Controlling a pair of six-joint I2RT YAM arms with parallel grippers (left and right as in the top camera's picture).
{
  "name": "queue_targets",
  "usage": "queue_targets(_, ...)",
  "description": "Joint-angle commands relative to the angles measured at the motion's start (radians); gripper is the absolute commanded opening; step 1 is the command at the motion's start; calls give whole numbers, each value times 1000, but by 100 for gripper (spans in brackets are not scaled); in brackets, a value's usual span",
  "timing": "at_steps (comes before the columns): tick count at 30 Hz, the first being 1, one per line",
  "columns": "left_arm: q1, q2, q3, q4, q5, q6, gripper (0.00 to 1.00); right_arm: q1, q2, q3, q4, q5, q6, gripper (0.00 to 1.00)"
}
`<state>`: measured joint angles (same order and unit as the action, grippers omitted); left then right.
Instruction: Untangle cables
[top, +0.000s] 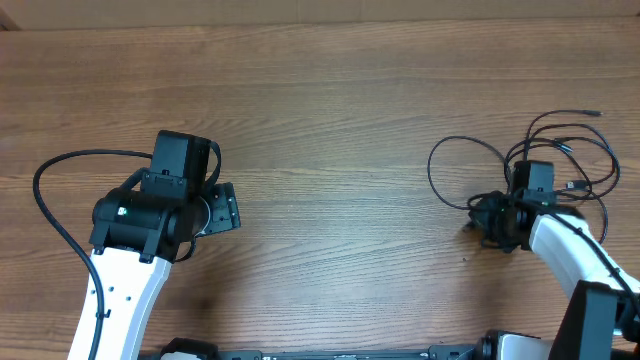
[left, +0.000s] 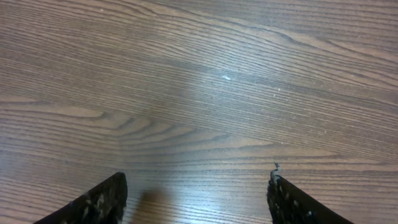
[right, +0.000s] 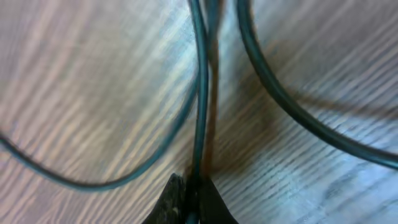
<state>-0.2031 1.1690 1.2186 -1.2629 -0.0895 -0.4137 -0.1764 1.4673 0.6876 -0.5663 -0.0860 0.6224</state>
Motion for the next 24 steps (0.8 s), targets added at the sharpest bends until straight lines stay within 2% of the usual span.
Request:
queue_targets(1, -8, 2, -6, 5, 13, -13, 72, -11, -25, 176, -54, 18, -111, 4)
queue_targets(2, -8, 2, -6, 4, 13, -13, 72, -30, -27, 288, -135, 45, -147, 4)
queue_targets(6, -8, 2, -6, 4, 13, -13, 72, -88, -27, 536, -307, 187, -160, 4)
queue_targets(12, -8, 2, -6, 10, 13, -13, 72, -212, -27, 805, -453, 392, -159, 4)
queue_targets(19, -8, 2, -6, 12, 13, -13, 72, -365, -23, 869, -503, 417, -122, 4)
queue_targets(24, -8, 2, -6, 14, 13, -13, 72, -383, -3, 869, -506, 394, -122, 4)
